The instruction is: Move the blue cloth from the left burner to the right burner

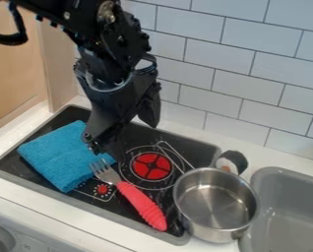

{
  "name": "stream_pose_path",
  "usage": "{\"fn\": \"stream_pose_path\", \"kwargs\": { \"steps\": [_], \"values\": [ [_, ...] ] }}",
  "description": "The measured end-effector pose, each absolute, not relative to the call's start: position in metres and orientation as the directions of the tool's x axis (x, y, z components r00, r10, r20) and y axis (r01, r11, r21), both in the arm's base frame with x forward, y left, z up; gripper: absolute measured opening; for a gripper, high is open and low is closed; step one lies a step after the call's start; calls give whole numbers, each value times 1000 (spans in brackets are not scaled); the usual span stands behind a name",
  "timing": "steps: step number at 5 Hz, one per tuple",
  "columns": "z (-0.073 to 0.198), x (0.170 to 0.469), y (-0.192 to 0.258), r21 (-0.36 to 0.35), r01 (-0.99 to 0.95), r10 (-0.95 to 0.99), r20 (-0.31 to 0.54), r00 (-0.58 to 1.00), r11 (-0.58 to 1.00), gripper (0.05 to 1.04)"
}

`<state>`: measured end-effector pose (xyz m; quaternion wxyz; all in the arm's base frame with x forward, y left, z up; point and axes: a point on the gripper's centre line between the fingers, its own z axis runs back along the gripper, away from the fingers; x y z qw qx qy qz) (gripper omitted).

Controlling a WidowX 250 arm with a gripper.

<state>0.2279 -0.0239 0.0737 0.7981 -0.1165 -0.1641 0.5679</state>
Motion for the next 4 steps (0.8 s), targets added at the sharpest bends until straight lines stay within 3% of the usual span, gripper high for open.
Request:
{"fn": "stream_pose_path", "kwargs": {
  "steps": [2, 4],
  "values": [
    [61, 211, -14, -292, -905, 950, 103, 293, 311, 999],
    [74, 230, 21, -278, -941, 981, 48, 189, 195, 999]
  ]
}}
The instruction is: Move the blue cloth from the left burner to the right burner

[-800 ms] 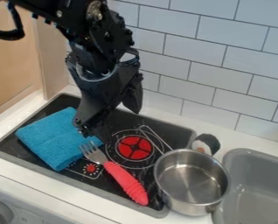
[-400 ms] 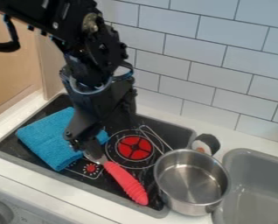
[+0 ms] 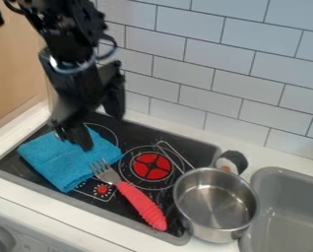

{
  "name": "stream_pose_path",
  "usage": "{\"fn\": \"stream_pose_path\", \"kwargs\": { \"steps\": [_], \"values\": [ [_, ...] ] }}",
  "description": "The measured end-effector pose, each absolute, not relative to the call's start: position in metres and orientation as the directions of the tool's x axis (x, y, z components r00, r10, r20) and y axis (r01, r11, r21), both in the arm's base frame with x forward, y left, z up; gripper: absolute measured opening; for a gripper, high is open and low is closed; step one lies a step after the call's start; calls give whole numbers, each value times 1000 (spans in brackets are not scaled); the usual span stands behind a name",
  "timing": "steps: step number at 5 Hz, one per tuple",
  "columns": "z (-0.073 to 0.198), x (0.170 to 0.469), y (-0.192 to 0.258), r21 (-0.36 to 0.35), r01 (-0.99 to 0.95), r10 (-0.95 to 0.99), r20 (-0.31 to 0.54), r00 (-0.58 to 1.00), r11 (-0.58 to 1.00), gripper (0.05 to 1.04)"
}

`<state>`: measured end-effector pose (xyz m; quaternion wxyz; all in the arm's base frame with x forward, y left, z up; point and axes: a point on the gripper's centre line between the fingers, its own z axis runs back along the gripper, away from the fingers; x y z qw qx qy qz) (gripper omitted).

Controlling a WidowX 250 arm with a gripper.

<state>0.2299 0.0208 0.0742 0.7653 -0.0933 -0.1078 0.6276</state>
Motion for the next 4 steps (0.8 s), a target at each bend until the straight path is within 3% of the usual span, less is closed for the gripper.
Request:
{"fn": "stream_pose_path", "kwargs": {
  "steps": [1, 2, 3, 4],
  "values": [
    [75, 244, 43, -242, -961, 991, 23, 132, 134, 999],
    [71, 257, 57, -188, -972, 989, 63, 134, 144, 999],
    [57, 252, 68, -100, -986, 987, 106, 123, 133, 999],
    [52, 252, 75, -59, -991, 983, 148, 112, 122, 999]
  ]
}}
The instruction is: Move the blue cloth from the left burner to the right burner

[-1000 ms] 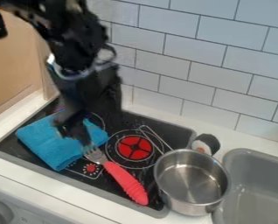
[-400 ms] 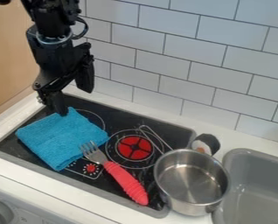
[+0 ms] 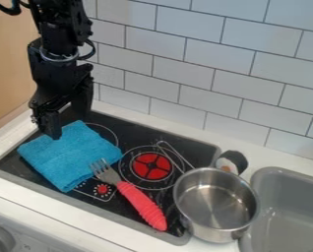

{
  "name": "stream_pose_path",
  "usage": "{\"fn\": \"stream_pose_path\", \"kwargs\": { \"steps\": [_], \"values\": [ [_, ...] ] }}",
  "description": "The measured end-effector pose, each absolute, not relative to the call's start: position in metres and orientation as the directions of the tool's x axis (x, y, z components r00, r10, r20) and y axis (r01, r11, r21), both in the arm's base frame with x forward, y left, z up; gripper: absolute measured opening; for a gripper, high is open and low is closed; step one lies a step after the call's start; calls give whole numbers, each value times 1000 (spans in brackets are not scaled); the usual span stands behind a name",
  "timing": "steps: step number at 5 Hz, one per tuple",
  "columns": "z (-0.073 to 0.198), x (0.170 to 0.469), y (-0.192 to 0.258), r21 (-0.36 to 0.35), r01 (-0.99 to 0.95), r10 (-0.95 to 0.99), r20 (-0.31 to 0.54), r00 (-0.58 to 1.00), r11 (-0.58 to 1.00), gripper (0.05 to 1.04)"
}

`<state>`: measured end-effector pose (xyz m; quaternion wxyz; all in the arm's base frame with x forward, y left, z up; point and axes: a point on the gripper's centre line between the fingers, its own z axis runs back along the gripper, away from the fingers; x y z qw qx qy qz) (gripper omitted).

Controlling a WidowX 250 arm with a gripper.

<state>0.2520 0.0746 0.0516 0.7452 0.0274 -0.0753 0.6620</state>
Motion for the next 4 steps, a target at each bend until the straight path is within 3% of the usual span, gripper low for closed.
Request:
{"fn": "stream_pose_path", "kwargs": {
  "steps": [4],
  "values": [
    [18, 253, 84, 32, -994, 982, 155, 107, 103, 999]
  ]
}}
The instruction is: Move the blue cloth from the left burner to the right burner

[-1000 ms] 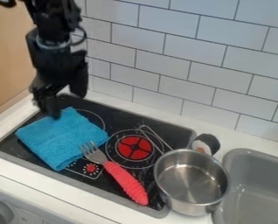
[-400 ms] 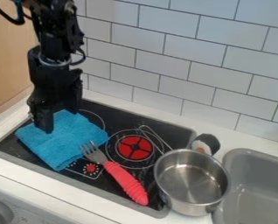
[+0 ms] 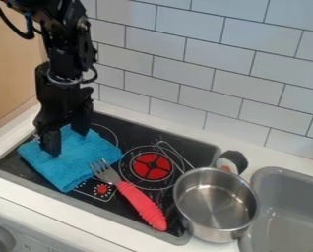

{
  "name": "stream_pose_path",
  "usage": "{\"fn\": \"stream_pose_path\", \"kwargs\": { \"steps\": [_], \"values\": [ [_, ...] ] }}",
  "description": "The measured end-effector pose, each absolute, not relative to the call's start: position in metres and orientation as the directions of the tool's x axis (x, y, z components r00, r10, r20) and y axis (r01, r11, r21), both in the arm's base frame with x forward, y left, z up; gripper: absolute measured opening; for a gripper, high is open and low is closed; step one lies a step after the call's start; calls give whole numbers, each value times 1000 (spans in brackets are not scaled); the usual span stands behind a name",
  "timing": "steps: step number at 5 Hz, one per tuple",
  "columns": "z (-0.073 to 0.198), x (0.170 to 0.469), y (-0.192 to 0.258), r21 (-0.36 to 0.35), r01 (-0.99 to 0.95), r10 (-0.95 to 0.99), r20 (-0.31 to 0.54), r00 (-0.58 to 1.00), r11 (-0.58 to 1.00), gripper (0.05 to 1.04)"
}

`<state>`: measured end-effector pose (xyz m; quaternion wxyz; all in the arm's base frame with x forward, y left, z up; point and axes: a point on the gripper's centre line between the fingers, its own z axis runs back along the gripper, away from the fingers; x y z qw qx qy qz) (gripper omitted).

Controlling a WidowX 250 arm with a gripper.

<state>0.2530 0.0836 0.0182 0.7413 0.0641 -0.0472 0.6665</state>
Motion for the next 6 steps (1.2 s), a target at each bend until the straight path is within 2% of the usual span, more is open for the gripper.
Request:
{"fn": "stream_pose_path", "kwargs": {
  "steps": [2, 6],
  "values": [
    [6, 253, 90, 65, -995, 983, 159, 88, 79, 999],
    [6, 272, 80, 40, -998, 990, 133, 56, 51, 999]
  ]
}}
